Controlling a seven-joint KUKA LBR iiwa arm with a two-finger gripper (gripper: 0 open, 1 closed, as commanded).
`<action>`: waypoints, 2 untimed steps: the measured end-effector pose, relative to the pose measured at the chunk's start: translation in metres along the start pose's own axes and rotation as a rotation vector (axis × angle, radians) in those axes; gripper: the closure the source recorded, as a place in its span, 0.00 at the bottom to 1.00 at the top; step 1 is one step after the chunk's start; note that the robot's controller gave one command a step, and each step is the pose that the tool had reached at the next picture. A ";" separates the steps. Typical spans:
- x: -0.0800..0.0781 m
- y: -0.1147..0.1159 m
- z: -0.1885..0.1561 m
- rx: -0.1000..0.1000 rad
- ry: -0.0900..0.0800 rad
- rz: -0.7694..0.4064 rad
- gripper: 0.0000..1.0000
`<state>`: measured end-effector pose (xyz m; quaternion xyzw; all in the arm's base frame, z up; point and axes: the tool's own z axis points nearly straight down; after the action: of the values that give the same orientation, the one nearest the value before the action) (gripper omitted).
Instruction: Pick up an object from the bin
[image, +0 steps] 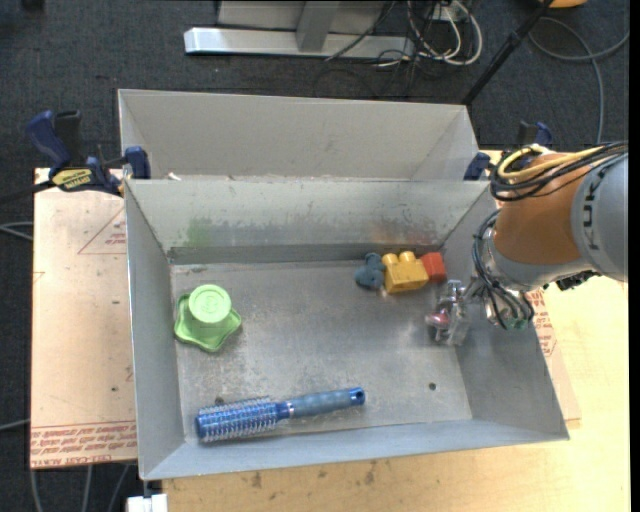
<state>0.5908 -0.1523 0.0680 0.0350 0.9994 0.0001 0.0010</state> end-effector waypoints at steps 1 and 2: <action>-0.001 0.000 -0.022 0.001 -0.003 0.000 1.00; -0.003 0.000 -0.060 0.001 -0.005 -0.001 1.00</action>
Offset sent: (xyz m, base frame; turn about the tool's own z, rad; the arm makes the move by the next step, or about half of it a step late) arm 0.0000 -0.0001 0.0207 0.0000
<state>0.5938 -0.1524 0.1278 0.0347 0.9994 -0.0004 0.0034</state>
